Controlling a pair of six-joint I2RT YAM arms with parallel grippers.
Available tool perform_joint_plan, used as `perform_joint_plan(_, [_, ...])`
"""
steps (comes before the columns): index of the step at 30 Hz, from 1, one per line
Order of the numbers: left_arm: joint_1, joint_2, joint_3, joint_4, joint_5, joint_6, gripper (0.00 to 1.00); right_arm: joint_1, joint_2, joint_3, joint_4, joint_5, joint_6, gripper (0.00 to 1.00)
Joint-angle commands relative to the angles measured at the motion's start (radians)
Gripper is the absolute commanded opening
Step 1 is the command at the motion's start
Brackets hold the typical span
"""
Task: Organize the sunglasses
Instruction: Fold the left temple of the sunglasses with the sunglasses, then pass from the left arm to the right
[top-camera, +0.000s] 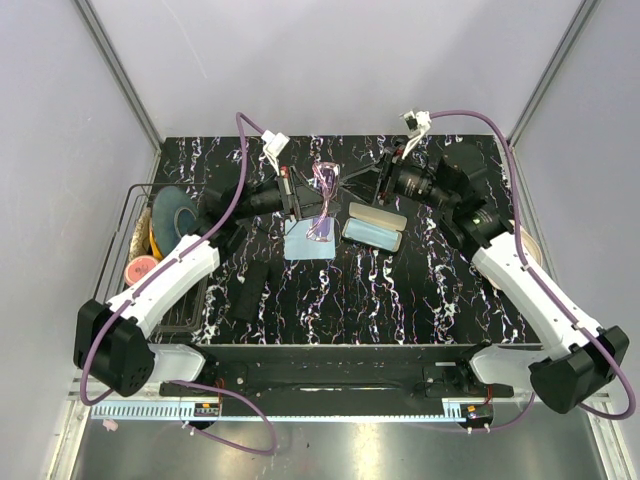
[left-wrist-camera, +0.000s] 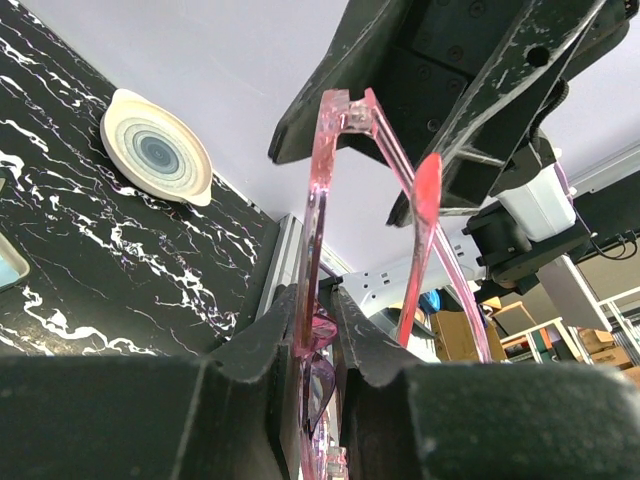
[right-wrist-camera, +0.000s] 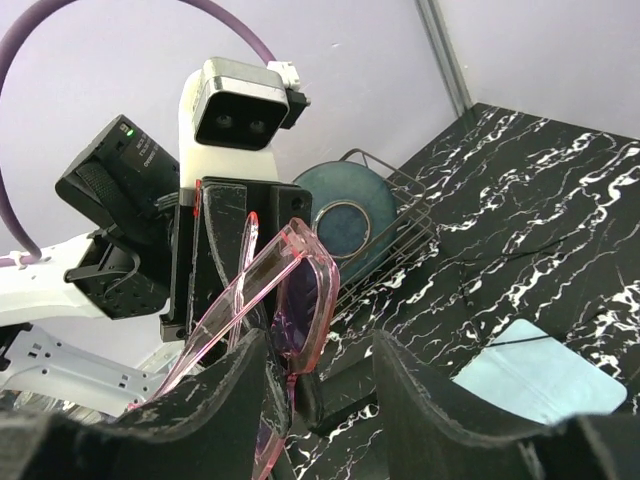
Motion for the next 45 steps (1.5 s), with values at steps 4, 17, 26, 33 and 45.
perform_joint_plan(4, [0.000,-0.037,0.012,0.064,0.008,-0.004,0.17,0.004,0.046,0.030,0.085,-0.106,-0.004,0.47])
perform_joint_plan(17, [0.000,-0.036,0.003,0.076,0.014,-0.018,0.18,0.002,0.071,0.016,0.142,-0.148,0.035,0.13])
perform_joint_plan(26, [0.001,-0.063,-0.012,0.037,-0.015,0.015,0.52,0.002,0.062,-0.004,0.216,-0.178,0.085,0.00])
perform_joint_plan(33, [0.014,-0.120,-0.002,-0.198,-0.165,0.173,0.77,0.002,0.030,0.006,0.193,-0.113,0.070,0.00])
perform_joint_plan(45, [0.031,-0.279,0.050,-0.578,-0.652,0.256,0.87,0.002,-0.012,0.013,0.179,-0.051,0.058,0.00])
